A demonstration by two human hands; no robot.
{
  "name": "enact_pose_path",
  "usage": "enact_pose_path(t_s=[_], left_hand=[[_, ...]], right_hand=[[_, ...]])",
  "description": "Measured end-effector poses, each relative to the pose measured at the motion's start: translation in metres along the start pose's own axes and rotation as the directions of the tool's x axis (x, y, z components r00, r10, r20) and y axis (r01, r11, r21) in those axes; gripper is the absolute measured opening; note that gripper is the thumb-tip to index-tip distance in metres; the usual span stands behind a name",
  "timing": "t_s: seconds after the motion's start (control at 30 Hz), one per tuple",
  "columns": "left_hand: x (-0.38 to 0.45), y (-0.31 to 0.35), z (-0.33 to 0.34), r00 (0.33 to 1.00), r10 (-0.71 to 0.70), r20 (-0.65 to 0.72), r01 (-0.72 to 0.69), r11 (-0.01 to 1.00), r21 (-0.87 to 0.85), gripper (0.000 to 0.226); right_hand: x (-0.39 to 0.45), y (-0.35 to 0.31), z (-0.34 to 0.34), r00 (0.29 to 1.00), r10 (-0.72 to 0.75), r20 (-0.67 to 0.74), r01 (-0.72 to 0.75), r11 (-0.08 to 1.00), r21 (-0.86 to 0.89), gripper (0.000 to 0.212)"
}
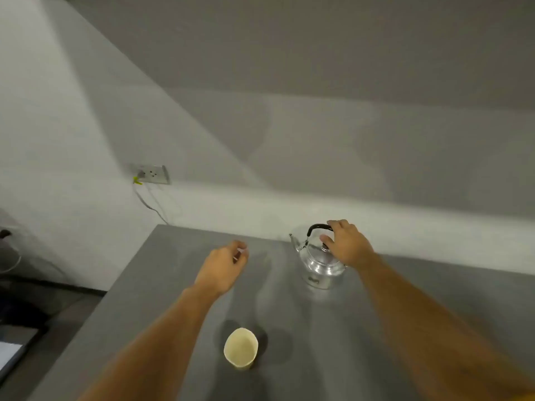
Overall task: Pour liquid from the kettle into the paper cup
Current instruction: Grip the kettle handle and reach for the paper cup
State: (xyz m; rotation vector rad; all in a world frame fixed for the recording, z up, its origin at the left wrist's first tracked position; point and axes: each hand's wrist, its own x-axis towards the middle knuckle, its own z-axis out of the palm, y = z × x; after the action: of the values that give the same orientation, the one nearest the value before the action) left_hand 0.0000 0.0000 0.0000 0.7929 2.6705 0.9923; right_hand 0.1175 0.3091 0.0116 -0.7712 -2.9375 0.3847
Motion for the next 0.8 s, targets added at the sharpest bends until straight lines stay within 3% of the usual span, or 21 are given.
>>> enact_pose_path(t_s=[0.2,0.43,0.8], left_hand=[[0.024,-0.003,0.002,0.999,0.0,0.043,0.0,1.0,-0.003,0.03],[0.053,-0.005,0.009,0.993,0.046,0.108,-0.044,0.999,-0.026,0.033],[0.064,-0.007,0.019,0.988,0.047,0.146,-0.037,0.997,-0.073,0.034]], right_hand=[[0.017,0.004,0.01,0.993,0.117,0.013,-0.118,0.989,0.092,0.048],[0.037,0.001,0.015,0.966,0.256,0.036,-0.254,0.914,0.317,0.043],[0.029,0.0,0.019,0.943,0.328,0.051,-0.322,0.865,0.386,0.052]])
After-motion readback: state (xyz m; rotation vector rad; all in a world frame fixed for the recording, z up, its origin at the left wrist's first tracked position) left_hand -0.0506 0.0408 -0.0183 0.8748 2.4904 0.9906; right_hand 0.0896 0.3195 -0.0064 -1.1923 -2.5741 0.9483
